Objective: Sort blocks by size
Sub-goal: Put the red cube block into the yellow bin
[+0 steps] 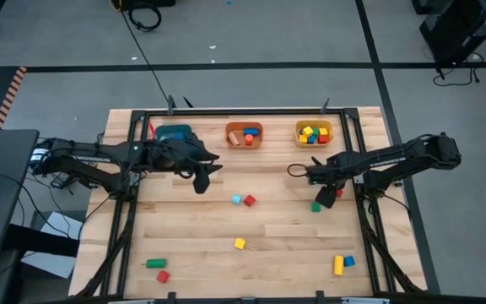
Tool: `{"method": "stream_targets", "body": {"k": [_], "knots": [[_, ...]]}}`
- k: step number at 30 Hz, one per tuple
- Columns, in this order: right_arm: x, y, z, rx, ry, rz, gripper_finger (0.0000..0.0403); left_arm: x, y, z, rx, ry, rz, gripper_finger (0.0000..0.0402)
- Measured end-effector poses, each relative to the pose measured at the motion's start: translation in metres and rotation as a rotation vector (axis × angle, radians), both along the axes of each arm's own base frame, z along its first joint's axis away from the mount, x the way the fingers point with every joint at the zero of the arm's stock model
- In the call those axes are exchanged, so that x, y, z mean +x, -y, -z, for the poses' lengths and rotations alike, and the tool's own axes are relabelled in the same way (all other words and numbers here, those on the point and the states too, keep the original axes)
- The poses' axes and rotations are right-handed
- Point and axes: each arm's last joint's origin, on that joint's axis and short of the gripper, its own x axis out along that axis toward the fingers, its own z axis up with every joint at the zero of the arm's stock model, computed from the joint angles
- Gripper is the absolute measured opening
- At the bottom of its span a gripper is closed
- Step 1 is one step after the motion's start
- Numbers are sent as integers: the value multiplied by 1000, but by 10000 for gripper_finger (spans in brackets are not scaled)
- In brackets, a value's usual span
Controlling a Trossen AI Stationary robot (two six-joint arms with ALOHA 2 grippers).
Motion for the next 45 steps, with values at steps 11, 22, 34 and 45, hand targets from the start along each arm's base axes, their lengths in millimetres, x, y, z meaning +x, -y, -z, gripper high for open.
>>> {"method": "stream_targets", "body": {"k": [11, 22, 34, 45], "knots": [[-5, 12, -3, -37, -48, 141, 241, 7, 0, -3, 5, 58, -7, 163], [-14, 12, 22, 79, -27, 295, 315, 8, 0, -1, 5, 49, -7, 163], [-19, 8, 27, 134, -61, 302, 219, 8, -2, -1, 22, 49, -43, 163], [-8, 10, 16, 141, -7, 291, 193, 8, -2, -1, 26, 50, -52, 163]]}}
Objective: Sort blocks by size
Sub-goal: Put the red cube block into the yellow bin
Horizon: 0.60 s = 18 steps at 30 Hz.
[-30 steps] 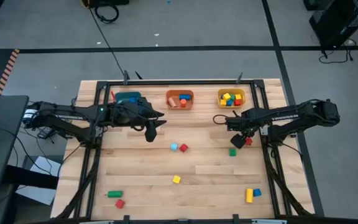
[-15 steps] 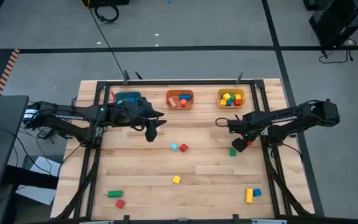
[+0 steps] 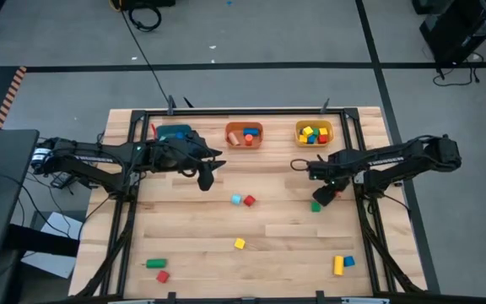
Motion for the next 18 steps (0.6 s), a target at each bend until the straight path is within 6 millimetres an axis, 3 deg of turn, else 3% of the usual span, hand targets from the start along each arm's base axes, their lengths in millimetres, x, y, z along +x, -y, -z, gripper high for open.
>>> {"method": "stream_targets", "body": {"k": [4, 10, 14, 18], "knots": [[21, 10, -27, -97, 109, -24, 193, 0, 0, 0, 0, 0, 0, 163], [51, 38, -90, -326, 299, -47, 193, 1, 0, -2, -1, 18, 0, 163], [53, 69, -120, -504, 343, 8, 194, 1, 0, -1, -1, 17, 0, 163], [44, 107, -128, -575, 375, 117, 197, 1, 0, -1, 0, 16, 0, 163]]}}
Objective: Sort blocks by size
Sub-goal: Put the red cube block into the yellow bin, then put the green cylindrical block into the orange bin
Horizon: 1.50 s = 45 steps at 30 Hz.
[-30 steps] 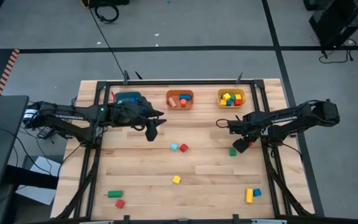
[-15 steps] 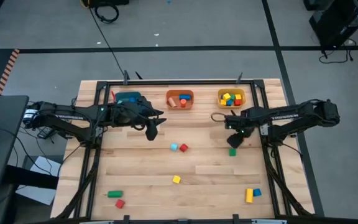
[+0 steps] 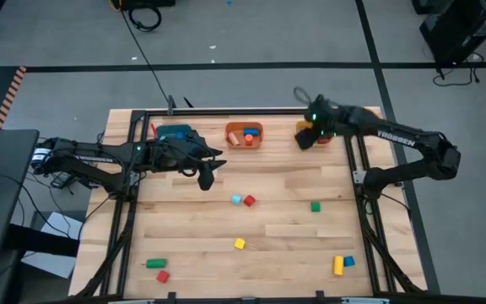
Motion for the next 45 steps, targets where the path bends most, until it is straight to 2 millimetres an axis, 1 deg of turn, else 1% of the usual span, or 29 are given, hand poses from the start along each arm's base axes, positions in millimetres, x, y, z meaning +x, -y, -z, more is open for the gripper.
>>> {"method": "stream_targets", "body": {"k": [2, 4, 7, 10, 13, 15, 19, 22, 26, 28, 31, 37, 41, 45], "knots": [[-6, 18, 5, 19, -4, 51, 197, 0, 0, 0, 0, 0, 0, 163], [-10, 34, 14, 49, -39, 97, 197, 0, 0, 0, 0, 0, 0, 163], [-13, 55, 32, 96, -107, 145, 197, 0, 0, 0, 0, -1, 0, 163], [-15, 72, 51, 150, -169, 184, 198, 0, 0, 0, 0, -1, 0, 163], [-16, 83, 68, 208, -218, 199, 205, 0, 0, 0, 0, -1, 0, 163], [-16, 87, 76, 239, -235, 187, 216, 0, 0, 0, 0, -1, 0, 163], [-18, 90, 78, 248, -235, 190, 244, 0, 0, 0, 0, -1, 0, 163], [-20, 87, 71, 235, -219, 189, 260, 0, 0, 0, 0, -1, 0, 163], [-26, 79, 54, 207, -165, 199, 272, 0, 0, 0, -9, 3, -17, 163], [-27, 71, 44, 220, -116, 194, 274, -1, 0, 0, -12, 3, -48, 163], [-25, 54, 28, 211, -49, 154, 272, -2, 4, 3, 5, -24, -57, 162], [-13, 16, 7, 125, 2, 86, 260, -9, 25, 12, -25, -103, -95, 146], [-2, -4, 3, 90, -2, 13, 254, -16, 44, 18, -96, -144, -74, 134], [7, -18, 5, 75, -22, -53, 252, -26, 63, 25, -181, -207, -61, 130]]}}
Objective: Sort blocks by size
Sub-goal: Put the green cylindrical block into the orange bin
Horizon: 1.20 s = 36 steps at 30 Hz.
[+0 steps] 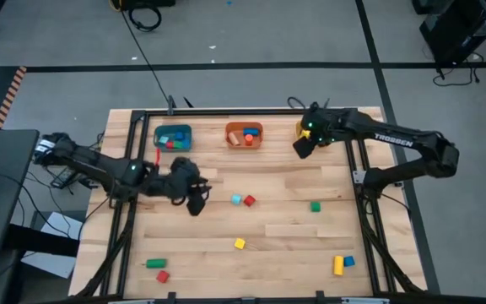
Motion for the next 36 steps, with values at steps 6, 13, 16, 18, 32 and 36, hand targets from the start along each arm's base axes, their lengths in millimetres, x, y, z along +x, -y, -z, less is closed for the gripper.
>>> {"method": "stream_targets", "body": {"k": [6, 13, 16, 18, 32, 36], "knots": [[8, -9, 3, -29, -29, -67, 253, -7, 27, -6, -55, -184, -14, 127], [9, -11, 3, -40, -39, -105, 250, 7, 59, -16, 26, -420, 74, 124], [9, -11, 3, -39, -40, -104, 251, 11, 70, -9, 17, -537, 177, 124], [8, -13, 3, -31, -45, -98, 252, 13, 77, -2, 17, -581, 228, 124], [16, -49, 5, 43, -14, -44, 240, 39, 105, 54, -49, -781, 210, 140], [21, -61, 4, 55, 29, -15, 241, 35, 113, 57, -87, -808, 214, 174]]}}
